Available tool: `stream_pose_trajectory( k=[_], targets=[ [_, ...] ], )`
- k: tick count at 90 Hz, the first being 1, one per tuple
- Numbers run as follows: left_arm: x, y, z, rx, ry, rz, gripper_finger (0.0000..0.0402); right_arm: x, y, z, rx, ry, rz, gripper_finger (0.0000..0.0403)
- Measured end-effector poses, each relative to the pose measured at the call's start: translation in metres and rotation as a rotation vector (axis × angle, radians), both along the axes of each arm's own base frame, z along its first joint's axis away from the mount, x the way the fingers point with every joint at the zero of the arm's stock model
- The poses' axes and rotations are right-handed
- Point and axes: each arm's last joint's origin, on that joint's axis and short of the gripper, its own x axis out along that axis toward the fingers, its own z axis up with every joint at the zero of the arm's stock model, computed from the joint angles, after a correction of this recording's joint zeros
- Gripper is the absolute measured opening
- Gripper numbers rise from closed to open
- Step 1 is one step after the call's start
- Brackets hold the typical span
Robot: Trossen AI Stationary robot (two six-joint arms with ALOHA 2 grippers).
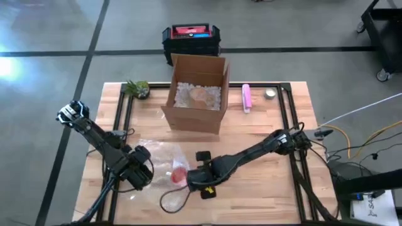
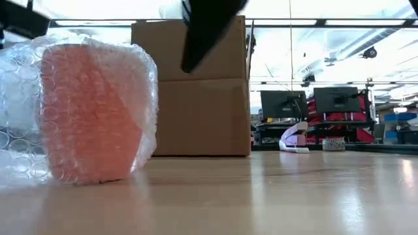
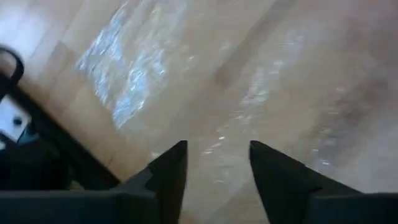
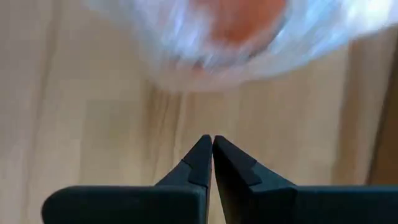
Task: Wrap mug
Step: Wrap the orange mug with transparent bubble wrap
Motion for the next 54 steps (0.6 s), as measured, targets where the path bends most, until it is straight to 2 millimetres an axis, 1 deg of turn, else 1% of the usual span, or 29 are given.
stream_pose_trajectory(
  k=[7, 14, 21, 28, 34, 40, 48, 54],
  targets=[
    [-0.01, 0.008, -0.008, -0.026, 0.02, 0.073, 0.0233, -0.007, 0.003, -0.015, -0.037, 0.028, -0.042, 0.0002],
    [-0.018, 0.015, -0.02, -0.045, 0.031, 0.124, 0.0258, -0.013, 0.006, -0.029, -0.054, 0.031, -0.078, 0.0002],
    [-0.023, 0.019, -0.033, -0.091, 0.019, 0.143, 0.0271, -0.017, 0.01, -0.043, -0.057, 0.029, -0.092, 0.0002],
    [-0.026, 0.022, -0.048, -0.126, -0.011, 0.149, 0.0274, -0.02, 0.013, -0.054, -0.045, 0.014, -0.106, 0.0002],
    [-0.029, 0.024, -0.06, -0.144, -0.023, 0.15, 0.0268, -0.022, 0.014, -0.062, -0.037, 0.005, -0.119, 0.0002],
    [-0.032, 0.026, -0.071, -0.157, -0.008, 0.161, 0.0253, -0.023, 0.014, -0.067, -0.033, -0.002, -0.122, 0.0002],
    [-0.034, 0.027, -0.079, -0.173, 0.005, 0.16, 0.022, -0.023, 0.014, -0.071, -0.028, -0.014, -0.12, 0.0002],
    [-0.033, 0.027, -0.079, -0.18, 0.005, 0.158, 0.0184, -0.024, 0.014, -0.073, -0.028, -0.015, -0.117, 0.0002]
  ],
)
